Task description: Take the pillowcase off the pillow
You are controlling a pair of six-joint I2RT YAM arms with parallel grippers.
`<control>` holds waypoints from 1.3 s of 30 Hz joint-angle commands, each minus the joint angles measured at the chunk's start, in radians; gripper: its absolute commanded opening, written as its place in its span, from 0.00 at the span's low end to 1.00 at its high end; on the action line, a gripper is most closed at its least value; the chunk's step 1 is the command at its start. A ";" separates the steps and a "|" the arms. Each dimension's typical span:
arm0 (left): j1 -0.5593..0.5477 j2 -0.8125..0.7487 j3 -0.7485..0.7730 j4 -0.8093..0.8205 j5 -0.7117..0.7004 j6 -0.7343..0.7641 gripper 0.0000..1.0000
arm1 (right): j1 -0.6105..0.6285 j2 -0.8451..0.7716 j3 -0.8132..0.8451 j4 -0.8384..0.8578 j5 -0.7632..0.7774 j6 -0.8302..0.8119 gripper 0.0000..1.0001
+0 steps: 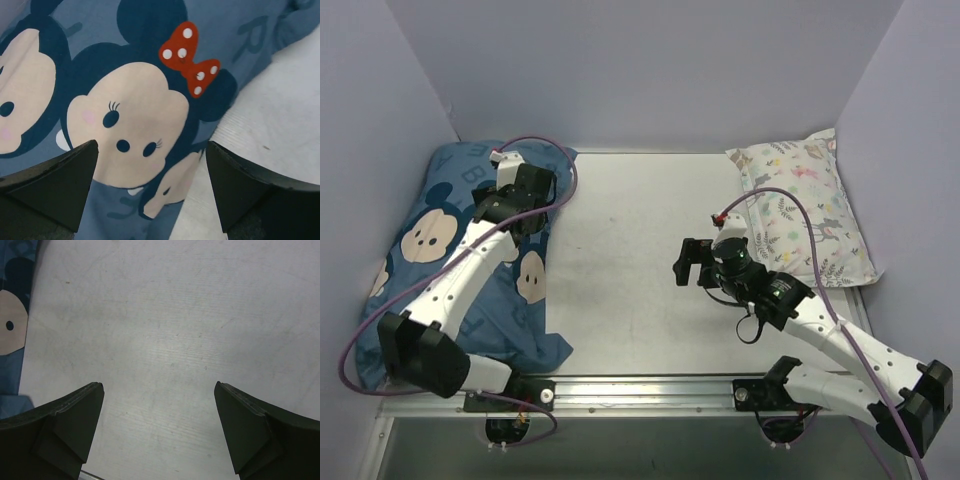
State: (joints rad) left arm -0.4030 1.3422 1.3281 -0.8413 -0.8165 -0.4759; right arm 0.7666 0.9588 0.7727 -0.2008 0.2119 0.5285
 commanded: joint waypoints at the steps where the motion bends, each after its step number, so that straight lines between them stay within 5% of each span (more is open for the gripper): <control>1: 0.065 0.093 0.037 -0.042 -0.018 0.043 0.97 | 0.002 0.033 0.008 0.075 -0.083 0.014 1.00; 10: 0.167 0.334 0.098 -0.007 0.056 0.062 0.95 | 0.002 0.158 -0.023 0.226 -0.120 0.047 1.00; 11: 0.173 0.362 0.106 0.005 0.063 0.068 0.86 | -0.001 0.172 -0.021 0.245 -0.137 0.048 1.00; 12: 0.177 0.379 0.130 0.008 0.076 0.077 0.41 | 0.002 0.187 -0.020 0.264 -0.144 0.048 1.00; 14: 0.181 0.419 0.158 0.008 0.100 0.089 0.00 | 0.002 0.230 -0.001 0.305 -0.157 0.048 1.00; 19: 0.072 0.423 0.253 0.005 0.152 0.193 0.00 | -0.003 0.331 0.082 0.301 -0.163 0.041 1.00; 24: -0.157 0.408 0.446 -0.071 0.235 0.279 0.00 | -0.036 0.412 0.158 0.316 -0.190 0.030 1.00; 29: -0.252 0.371 0.575 -0.123 0.326 0.264 0.00 | -0.127 0.488 0.180 0.400 -0.348 0.091 1.00; 39: -0.278 0.232 0.272 0.010 0.517 0.132 0.00 | -0.305 0.529 0.010 0.748 -0.470 0.272 1.00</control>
State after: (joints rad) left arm -0.6937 1.6241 1.6676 -0.8898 -0.3569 -0.3073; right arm 0.4747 1.4765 0.8188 0.3584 -0.2012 0.7250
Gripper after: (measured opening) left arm 0.012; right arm 0.999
